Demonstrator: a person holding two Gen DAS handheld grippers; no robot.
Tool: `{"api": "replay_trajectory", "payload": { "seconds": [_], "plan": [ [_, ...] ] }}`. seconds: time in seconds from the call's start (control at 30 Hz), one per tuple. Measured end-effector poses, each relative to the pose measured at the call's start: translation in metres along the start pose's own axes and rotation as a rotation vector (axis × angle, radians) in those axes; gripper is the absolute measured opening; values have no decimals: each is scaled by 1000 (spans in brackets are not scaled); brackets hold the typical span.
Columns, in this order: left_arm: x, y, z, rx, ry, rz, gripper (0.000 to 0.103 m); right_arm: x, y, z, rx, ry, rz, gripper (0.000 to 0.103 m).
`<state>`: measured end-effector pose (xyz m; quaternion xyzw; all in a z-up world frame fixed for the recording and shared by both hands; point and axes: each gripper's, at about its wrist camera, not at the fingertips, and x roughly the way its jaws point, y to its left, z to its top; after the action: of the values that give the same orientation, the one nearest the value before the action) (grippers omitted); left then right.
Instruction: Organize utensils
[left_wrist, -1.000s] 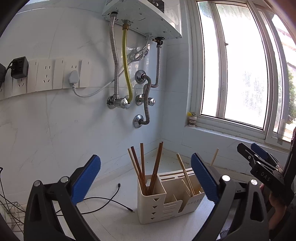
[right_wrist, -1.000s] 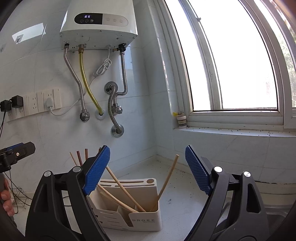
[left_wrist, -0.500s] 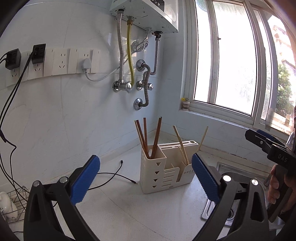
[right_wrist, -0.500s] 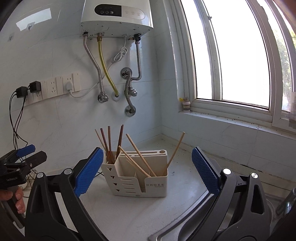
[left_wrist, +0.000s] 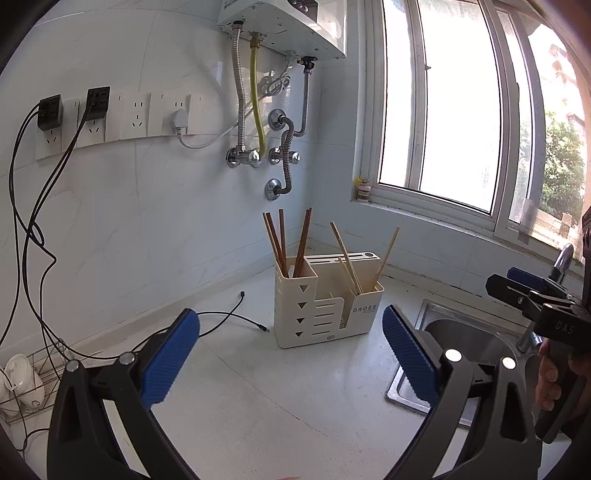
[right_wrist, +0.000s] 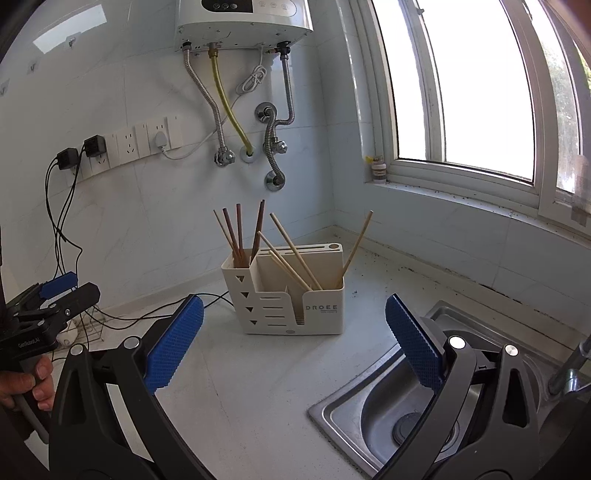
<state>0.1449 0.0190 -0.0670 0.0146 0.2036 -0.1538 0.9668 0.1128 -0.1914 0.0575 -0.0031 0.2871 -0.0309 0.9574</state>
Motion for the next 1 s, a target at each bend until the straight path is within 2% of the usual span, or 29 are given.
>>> {"api": "replay_trajectory", "payload": {
  "seconds": [0.37, 0.47, 0.67, 0.8, 1.0],
  "plan": [
    [-25, -38, -6, 74, 52, -17, 98, -40, -28, -8, -30, 56, 64, 94],
    [-30, -42, -8, 63, 80, -27, 98, -50, -38, -6, 5, 73, 96, 94],
    [-39, -53, -12, 91, 104, -24, 98, -66, -41, 1, -42, 73, 81, 94],
    [-44, -55, -12, 72, 115, -41, 98, -73, -39, -4, -66, 80, 78, 94],
    [-47, -52, -16, 77, 115, -21, 98, -75, -41, -11, -54, 89, 78, 94]
  ]
}}
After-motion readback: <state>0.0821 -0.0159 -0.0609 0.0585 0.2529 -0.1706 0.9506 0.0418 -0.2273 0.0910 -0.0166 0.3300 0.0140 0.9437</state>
